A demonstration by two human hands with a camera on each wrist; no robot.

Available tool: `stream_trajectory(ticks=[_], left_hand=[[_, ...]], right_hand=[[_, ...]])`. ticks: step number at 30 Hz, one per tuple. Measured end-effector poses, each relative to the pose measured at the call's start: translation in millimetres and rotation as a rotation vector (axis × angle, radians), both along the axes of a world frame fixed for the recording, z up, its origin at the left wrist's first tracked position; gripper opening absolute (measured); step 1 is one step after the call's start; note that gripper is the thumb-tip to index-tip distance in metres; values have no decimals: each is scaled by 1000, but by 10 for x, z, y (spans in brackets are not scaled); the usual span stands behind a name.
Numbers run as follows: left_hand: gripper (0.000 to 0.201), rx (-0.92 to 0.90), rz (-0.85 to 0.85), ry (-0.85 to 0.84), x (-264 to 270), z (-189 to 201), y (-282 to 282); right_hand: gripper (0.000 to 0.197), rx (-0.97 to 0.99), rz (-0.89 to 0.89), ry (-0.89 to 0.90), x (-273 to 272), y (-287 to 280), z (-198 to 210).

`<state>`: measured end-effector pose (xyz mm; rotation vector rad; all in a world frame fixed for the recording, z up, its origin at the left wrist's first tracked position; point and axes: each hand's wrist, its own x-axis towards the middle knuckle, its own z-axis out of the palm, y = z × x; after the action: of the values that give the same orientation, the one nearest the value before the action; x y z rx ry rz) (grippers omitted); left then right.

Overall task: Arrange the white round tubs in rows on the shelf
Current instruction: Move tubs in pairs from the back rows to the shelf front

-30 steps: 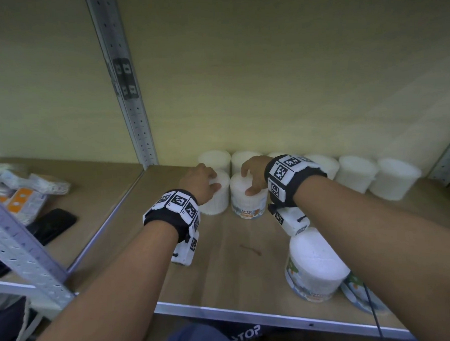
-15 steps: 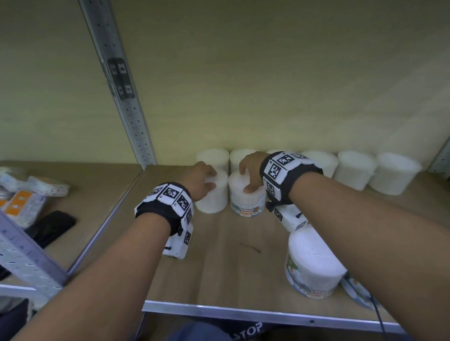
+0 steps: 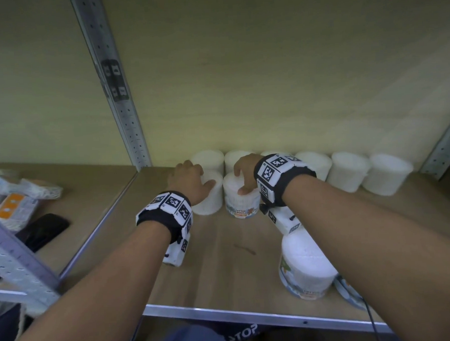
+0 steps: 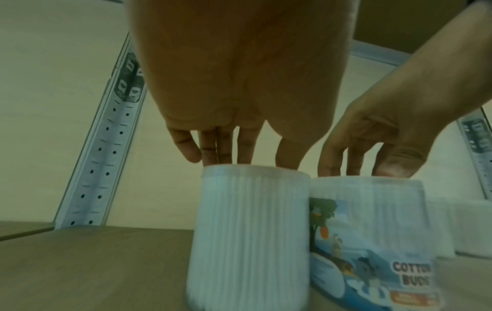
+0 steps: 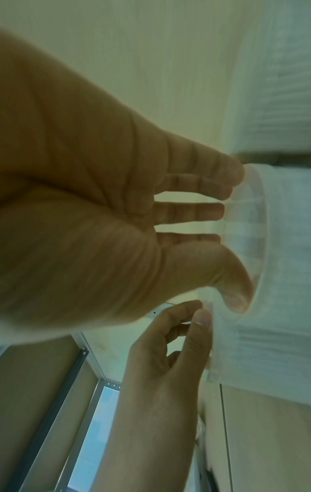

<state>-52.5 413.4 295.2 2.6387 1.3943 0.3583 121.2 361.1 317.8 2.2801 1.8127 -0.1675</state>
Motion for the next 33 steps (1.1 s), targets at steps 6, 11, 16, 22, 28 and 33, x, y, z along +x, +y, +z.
stream_trajectory(ticks=[6, 11, 16, 22, 28, 33], left_hand=[[47, -62, -38, 86, 13, 82, -6], [45, -184, -150, 49, 17, 168, -7], [43, -145, -121, -60, 95, 169, -58], [52, -4, 28, 35, 128, 93, -82], [54, -3, 3, 71, 103, 20, -60], [50, -104, -63, 92, 74, 84, -32]], right_hand=[[64, -21, -18, -17, 22, 100, -26], [81, -12, -36, 14, 95, 187, -127], [70, -12, -71, 38, 100, 141, -111], [83, -17, -8, 45, 146, 203, -183], [63, 28, -134, 108, -27, -81, 118], [77, -80, -157, 100, 147, 223, -78]])
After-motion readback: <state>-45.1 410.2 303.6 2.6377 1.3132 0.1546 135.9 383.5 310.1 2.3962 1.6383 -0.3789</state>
